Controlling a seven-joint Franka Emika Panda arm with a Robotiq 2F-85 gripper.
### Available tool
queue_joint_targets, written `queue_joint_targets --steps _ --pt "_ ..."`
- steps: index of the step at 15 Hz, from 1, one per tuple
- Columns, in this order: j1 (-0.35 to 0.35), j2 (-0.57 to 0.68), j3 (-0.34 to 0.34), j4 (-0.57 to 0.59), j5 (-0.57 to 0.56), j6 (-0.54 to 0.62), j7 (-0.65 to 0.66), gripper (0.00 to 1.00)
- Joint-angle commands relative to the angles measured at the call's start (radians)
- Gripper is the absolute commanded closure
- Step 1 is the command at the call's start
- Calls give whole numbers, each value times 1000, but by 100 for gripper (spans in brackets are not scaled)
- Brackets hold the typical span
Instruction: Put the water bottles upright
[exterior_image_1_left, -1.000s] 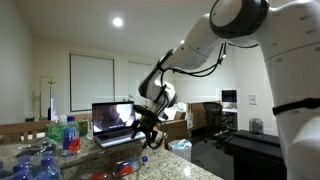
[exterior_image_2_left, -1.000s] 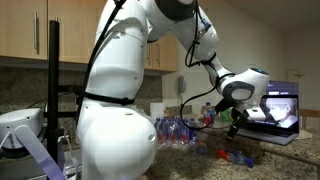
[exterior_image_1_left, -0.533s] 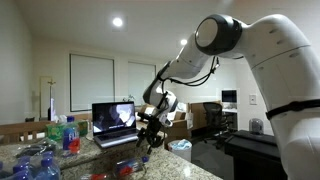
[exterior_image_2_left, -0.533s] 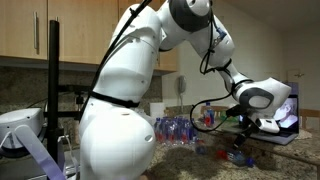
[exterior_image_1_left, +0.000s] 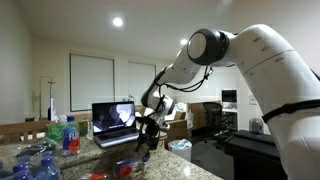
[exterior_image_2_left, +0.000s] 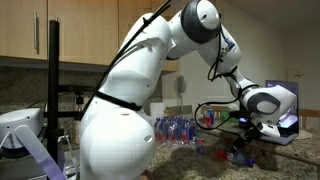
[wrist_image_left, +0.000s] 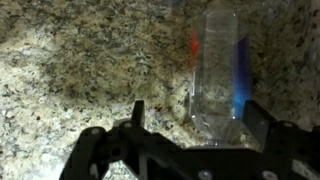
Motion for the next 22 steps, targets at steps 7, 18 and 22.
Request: queue_joint_targets --steps 7,18,22 --pt "-26 93 -18 68 -25 -38 54 0" --pt "21 122 -18 96 -124 38 257 32" --pt "43 78 -28 36 -198 151 268 59"
